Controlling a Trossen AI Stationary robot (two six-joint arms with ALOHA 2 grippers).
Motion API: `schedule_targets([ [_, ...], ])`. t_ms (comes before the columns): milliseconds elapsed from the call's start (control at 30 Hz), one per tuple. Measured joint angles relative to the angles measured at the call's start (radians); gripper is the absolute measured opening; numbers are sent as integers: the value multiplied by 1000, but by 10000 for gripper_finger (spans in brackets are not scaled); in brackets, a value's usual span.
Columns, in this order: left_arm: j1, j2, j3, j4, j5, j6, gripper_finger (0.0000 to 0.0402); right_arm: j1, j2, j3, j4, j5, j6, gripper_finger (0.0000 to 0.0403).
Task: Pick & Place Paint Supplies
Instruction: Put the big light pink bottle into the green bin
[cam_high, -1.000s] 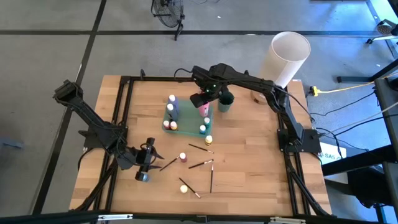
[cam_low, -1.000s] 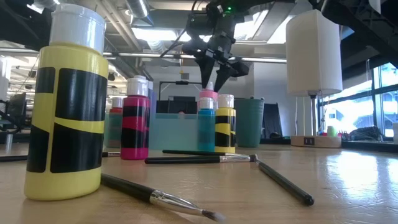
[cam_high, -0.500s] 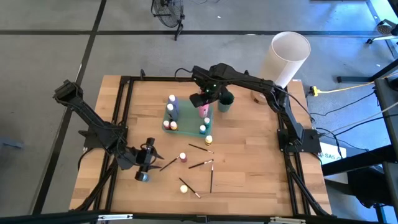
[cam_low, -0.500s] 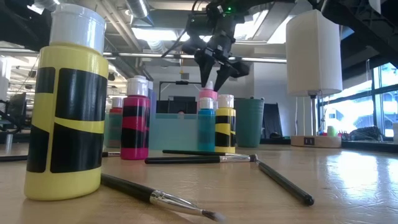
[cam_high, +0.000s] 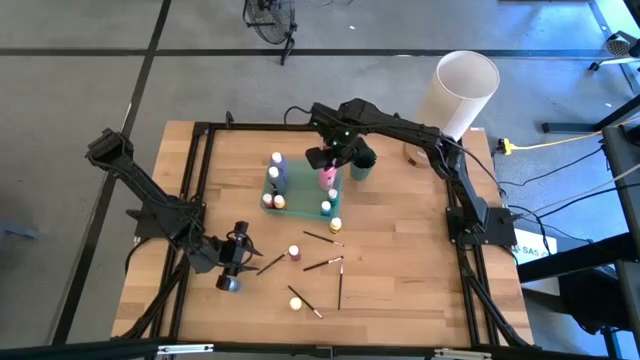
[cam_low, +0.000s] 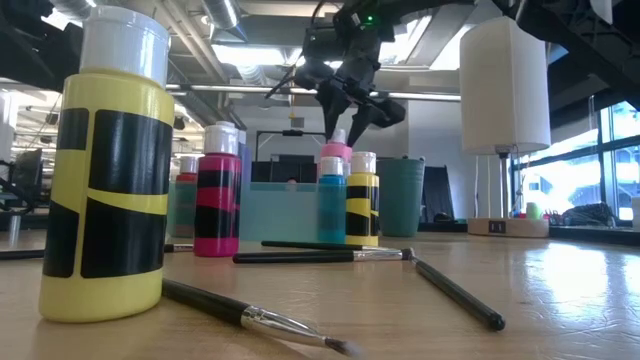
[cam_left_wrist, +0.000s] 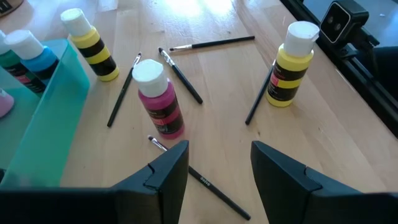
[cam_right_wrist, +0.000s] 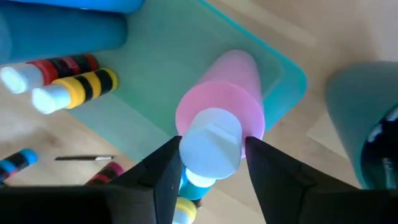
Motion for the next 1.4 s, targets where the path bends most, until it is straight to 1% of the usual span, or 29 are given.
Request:
schedule_targets([
  [167, 0, 0, 0, -9, 0, 0, 169, 1, 2, -1, 47, -54, -4, 179],
  [600, 0, 0, 0, -23, 0, -6, 169, -10, 2, -1, 56, -57, -7, 178],
  [700, 0, 0, 0, -35, 0, -16, 169, -10, 2, -1, 56, -82, -7, 178],
  [833, 0, 0, 0, -45, 0, -23, 169, -10, 2, -1, 55, -87, -4, 178],
  [1167, 0, 0, 0, -46, -1, -26, 169, -10, 2, -1, 7, -88, -20, 178],
  [1400, 0, 0, 0, -46, -1, -26, 169, -1, 1, 87, 2, -79, -33, 178],
])
